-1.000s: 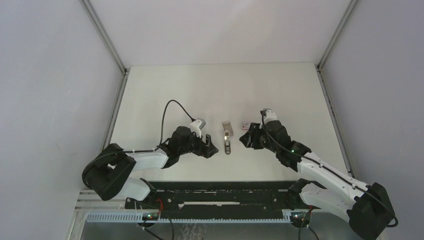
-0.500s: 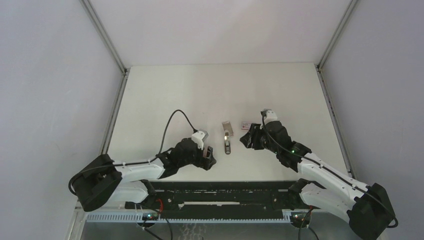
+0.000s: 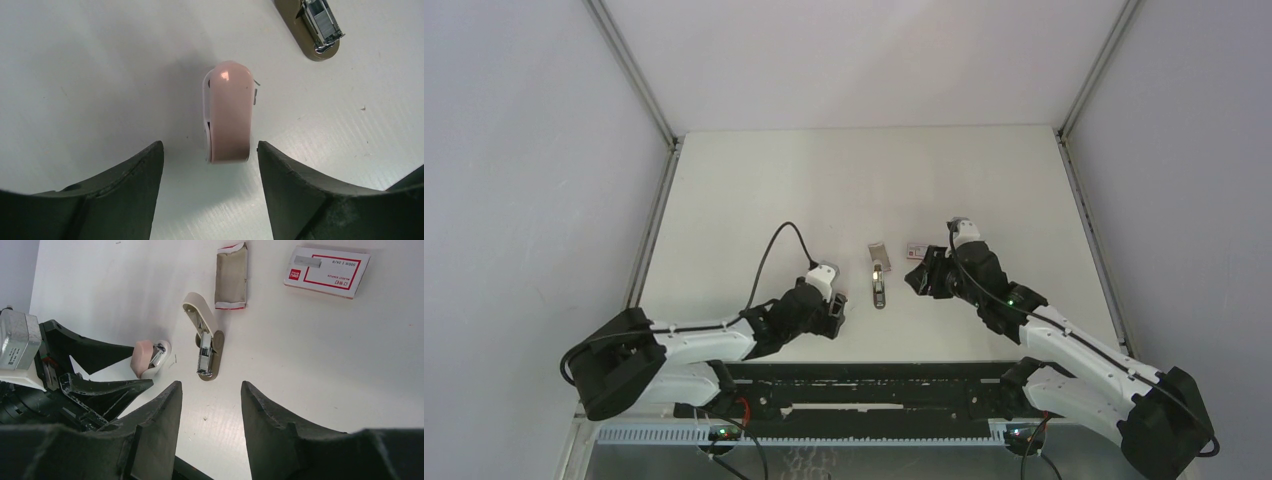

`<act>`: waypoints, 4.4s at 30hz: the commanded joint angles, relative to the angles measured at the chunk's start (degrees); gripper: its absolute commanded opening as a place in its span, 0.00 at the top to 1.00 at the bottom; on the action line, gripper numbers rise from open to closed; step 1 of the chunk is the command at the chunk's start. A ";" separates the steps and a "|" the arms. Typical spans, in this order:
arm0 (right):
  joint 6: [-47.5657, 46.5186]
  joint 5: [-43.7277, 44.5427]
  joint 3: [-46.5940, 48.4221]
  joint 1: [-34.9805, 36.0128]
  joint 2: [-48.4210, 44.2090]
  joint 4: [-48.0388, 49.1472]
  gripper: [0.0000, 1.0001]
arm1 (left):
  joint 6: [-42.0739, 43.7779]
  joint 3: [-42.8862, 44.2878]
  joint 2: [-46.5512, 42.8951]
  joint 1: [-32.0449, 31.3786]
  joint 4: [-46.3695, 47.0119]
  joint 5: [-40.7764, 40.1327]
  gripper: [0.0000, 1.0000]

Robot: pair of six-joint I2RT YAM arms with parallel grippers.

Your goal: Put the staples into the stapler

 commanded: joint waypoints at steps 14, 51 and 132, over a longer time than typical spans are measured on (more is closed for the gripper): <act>-0.01 -6.78 0.07 -2.11 -1.80 1.55 0.42 | 2.62 4.17 1.60 -5.00 -2.50 -2.71 1.00; 21.33 -21.95 4.15 6.84 14.76 27.31 0.21 | 5.10 9.77 -20.07 -5.55 0.46 10.10 1.00; -9.23 -20.77 2.18 -16.23 -12.58 -4.28 0.11 | 12.31 21.62 1.69 22.60 1.17 31.53 0.18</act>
